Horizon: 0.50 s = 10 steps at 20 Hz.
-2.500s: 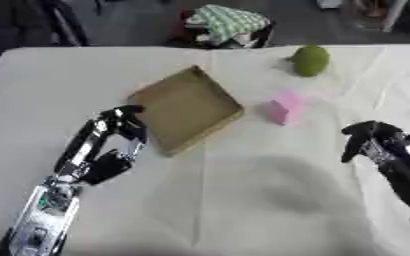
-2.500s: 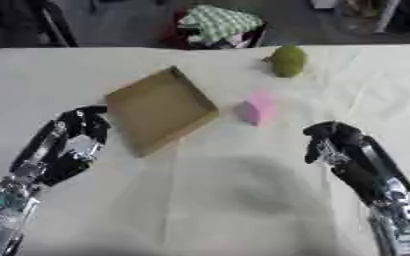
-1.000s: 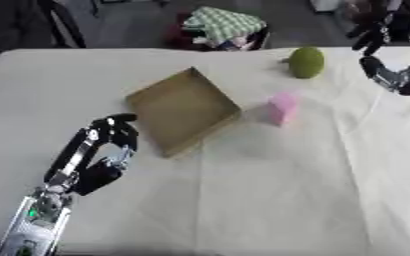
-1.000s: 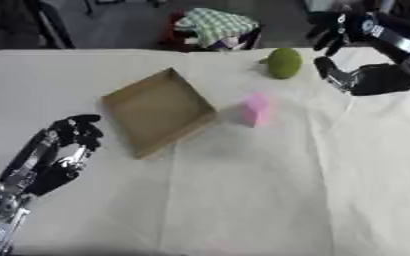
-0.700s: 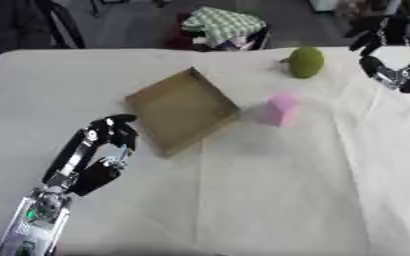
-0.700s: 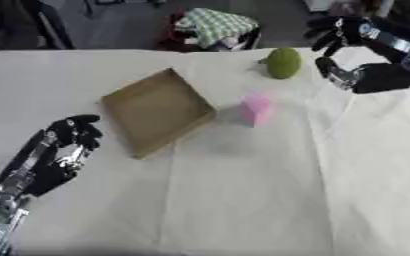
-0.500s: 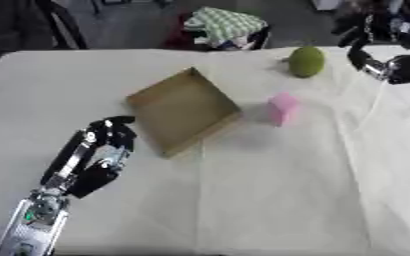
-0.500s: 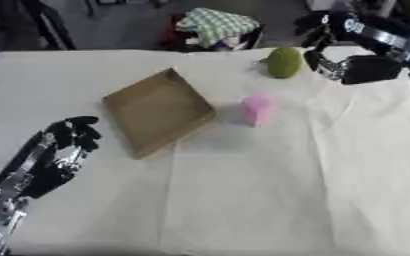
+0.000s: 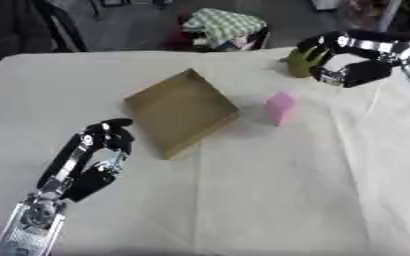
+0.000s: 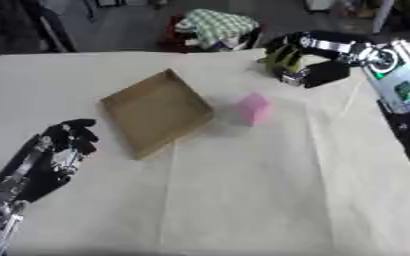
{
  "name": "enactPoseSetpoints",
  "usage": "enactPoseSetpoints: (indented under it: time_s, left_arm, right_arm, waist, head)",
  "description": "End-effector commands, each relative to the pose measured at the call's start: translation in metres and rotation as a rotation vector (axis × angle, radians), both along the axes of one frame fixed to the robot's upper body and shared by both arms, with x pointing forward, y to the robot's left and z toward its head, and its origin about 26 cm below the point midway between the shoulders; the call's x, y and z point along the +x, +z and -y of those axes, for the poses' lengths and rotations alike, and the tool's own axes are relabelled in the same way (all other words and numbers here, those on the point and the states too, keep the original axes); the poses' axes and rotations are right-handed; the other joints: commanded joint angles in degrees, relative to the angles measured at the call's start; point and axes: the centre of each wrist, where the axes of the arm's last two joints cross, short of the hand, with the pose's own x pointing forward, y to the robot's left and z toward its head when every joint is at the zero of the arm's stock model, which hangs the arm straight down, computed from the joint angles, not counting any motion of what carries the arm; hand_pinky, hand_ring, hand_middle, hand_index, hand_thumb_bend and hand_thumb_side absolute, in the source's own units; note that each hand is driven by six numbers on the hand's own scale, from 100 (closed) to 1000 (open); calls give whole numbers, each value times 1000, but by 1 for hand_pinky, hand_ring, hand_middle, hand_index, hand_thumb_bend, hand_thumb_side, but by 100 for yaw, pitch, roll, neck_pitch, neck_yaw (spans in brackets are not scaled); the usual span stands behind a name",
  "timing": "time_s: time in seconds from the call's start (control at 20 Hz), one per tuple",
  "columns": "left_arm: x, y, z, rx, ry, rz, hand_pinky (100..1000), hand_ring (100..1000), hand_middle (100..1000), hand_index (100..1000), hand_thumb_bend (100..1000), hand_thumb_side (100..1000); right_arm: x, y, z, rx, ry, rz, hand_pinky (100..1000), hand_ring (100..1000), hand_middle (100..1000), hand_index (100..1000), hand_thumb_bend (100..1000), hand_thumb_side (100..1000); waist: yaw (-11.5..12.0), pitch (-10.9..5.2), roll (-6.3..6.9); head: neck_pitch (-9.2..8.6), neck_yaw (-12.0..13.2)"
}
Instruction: Pick up objects on the table and place them in the box.
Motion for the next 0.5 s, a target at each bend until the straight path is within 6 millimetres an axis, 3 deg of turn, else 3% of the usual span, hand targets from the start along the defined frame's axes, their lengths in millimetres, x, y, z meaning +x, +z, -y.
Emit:
enactPoseSetpoints:
  time_s: [0.05,0.5]
  left_arm:
    - [2,8,2,-5,-16,27,616,593,603,858,100,685]
    - [2,8,3,-6,-22,26,617,594,604,859,100,688]
  right_arm:
    - [5,8,1,-64,27,57,774,859,898,970,100,564]
    - [10,-13,-1,-176,70,108,783,867,904,973,100,555]
  waist:
    - [27,-82,-2]
    - [79,-73,-3]
  head:
    - [29,-37]
    - [29,-54]
